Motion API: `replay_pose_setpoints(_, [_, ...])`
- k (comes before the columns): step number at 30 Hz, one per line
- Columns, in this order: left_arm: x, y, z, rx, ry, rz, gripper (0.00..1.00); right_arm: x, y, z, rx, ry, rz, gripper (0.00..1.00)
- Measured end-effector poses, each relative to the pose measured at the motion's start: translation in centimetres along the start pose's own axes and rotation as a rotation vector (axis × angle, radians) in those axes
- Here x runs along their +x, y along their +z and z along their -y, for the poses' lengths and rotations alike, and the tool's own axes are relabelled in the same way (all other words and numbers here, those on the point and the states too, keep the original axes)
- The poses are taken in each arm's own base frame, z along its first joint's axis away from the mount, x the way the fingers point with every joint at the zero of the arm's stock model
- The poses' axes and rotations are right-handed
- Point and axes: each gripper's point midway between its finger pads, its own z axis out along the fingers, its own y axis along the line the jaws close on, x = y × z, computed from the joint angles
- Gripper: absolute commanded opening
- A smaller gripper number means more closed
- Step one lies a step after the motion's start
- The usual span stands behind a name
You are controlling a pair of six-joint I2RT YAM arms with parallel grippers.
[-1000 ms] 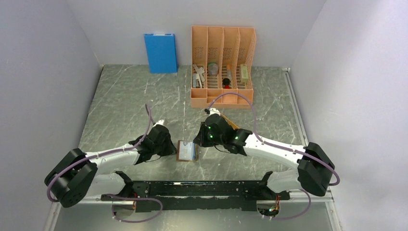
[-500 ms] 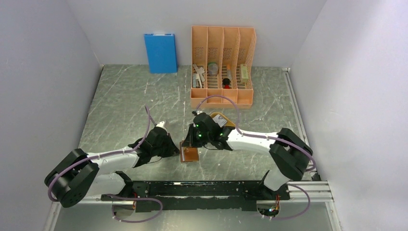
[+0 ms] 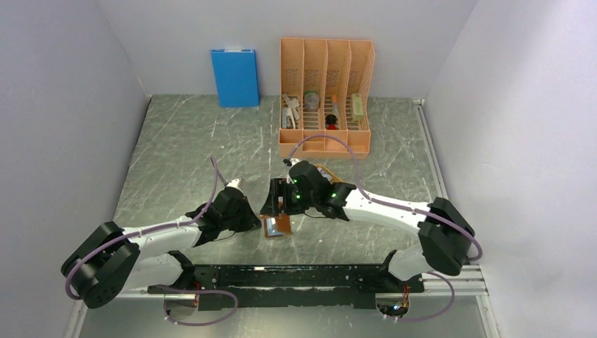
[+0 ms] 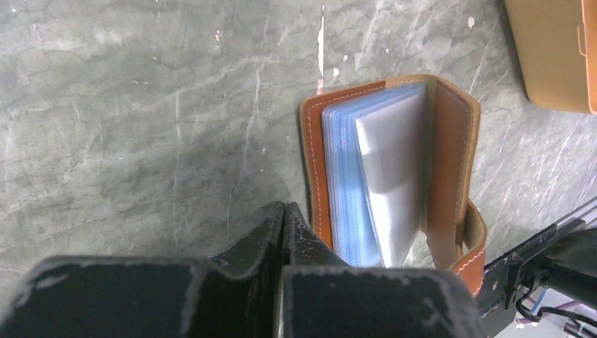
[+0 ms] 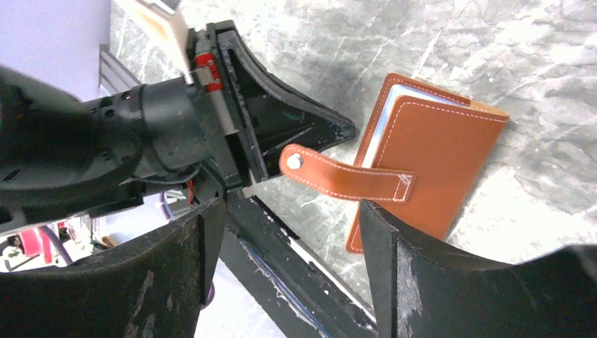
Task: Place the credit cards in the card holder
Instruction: Close the card holder at the center of the board.
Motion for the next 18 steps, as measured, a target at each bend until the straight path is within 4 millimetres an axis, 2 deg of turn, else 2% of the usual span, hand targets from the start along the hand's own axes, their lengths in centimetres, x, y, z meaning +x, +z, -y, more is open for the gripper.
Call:
replay_pose_setpoints(4, [0.0,0.0,0.0,-0.004,0.000,0.000,0.05,-1.1,-2.1,-0.2,0.005,-0.018,0.053,0.68])
replay_pose_setpoints(7, [-0.1,-0.1,-0.2,-0.017,0.001,0.003,0.05,-2.0,-3.8,1.0,0.035,-0.011,0.116,0.49])
replay_pose_setpoints(9, [-0.2,-0.2,-0.4,-0.027,0.001,0.006,0.05,-2.0,-4.3,2.3,0.068,-0.003,0.136,0.40])
replay_pose_setpoints(13, [-0.2,-0.3,-0.5,-0.035,0.004,0.008,0.05,-1.0,-3.2,5.1,0.150,0.008,0.098,0.32])
replay_pose_setpoints(18, [-0.2,-0.3,-0.5,-0.035,0.004,0.008,0.05,1.1,-1.0,6.1,0.183,-0.005,0.016,0.27])
